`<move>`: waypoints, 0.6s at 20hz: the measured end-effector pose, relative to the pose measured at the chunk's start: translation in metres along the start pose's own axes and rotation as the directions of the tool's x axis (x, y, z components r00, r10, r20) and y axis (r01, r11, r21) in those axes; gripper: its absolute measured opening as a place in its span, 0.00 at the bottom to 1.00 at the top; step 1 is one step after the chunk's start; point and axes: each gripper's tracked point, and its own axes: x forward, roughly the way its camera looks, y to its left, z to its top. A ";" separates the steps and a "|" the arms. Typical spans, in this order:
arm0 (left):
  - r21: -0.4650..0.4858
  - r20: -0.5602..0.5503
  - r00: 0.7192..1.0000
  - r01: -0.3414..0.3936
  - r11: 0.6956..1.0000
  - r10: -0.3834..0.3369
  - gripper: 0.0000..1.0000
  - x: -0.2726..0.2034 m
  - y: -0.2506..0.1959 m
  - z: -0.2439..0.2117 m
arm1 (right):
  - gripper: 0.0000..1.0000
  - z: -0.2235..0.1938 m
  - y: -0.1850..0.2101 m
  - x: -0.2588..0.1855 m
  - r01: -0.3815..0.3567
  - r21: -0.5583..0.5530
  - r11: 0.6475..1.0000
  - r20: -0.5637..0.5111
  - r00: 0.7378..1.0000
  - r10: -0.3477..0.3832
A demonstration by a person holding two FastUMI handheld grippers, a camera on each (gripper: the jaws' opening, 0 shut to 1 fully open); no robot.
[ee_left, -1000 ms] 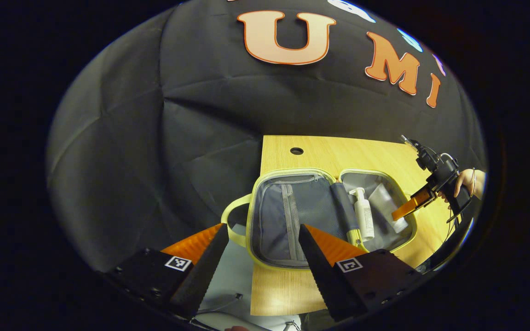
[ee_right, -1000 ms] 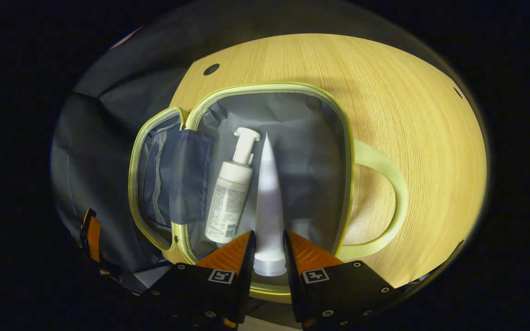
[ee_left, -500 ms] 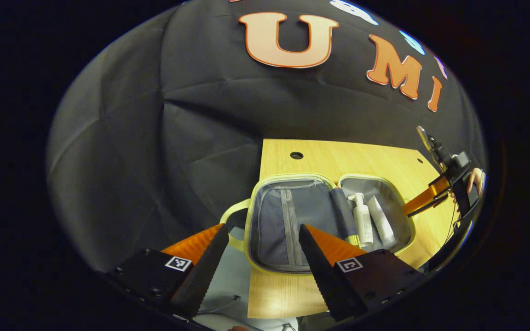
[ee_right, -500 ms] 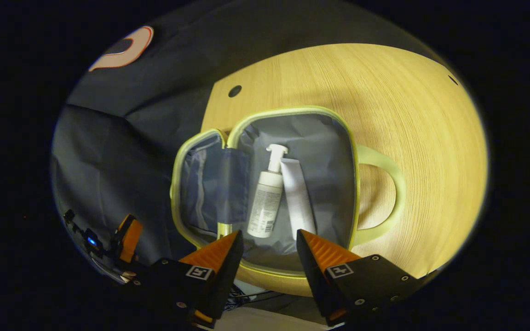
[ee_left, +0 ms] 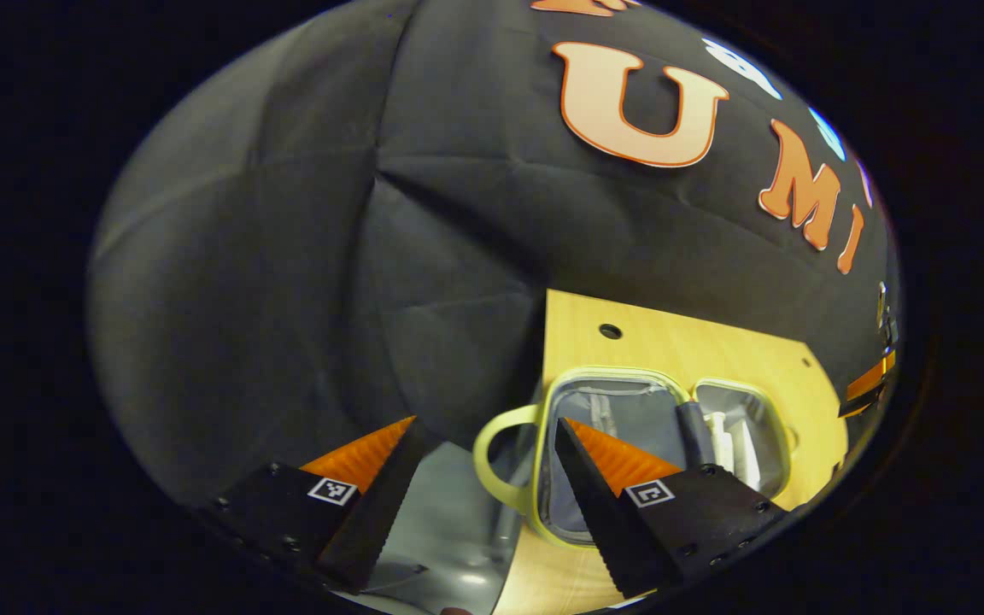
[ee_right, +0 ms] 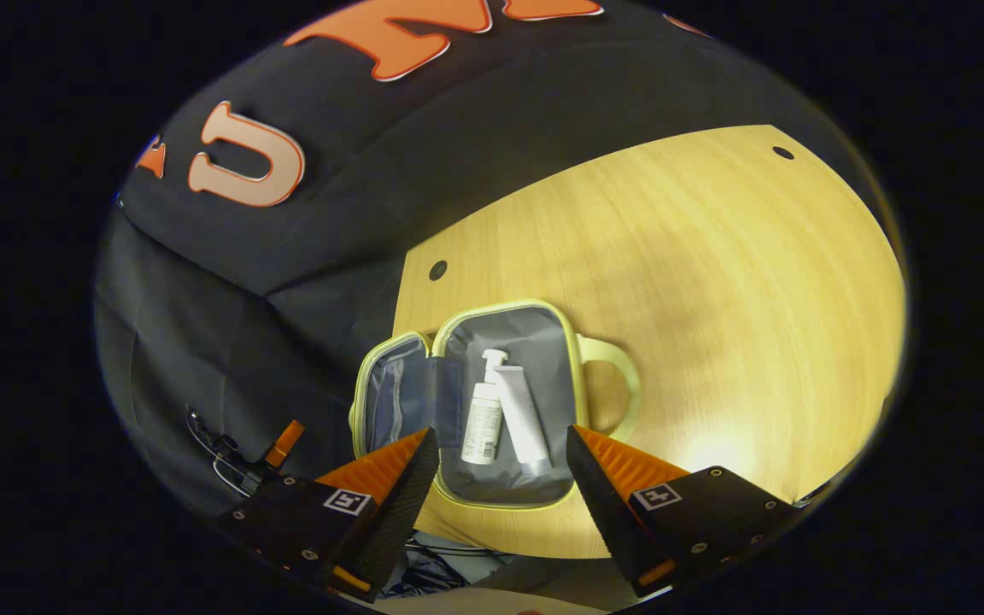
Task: First open the suitcase, pack the skin care products into it, and then close the suitcase.
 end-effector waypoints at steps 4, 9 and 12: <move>-0.172 -0.052 0.998 0.013 0.985 -0.023 0.98 0.046 0.035 -0.031 | 0.96 -0.002 -0.030 -0.025 0.074 0.008 0.997 0.037 0.997 -0.074; -0.326 -0.080 0.993 0.053 0.944 -0.083 0.98 0.068 0.056 -0.057 | 0.95 -0.008 -0.049 -0.037 0.129 0.054 0.990 0.044 0.990 -0.132; -0.405 -0.102 0.985 0.083 0.911 -0.136 0.98 0.072 0.056 -0.069 | 0.96 -0.015 -0.051 -0.037 0.144 0.069 0.987 0.024 0.989 -0.146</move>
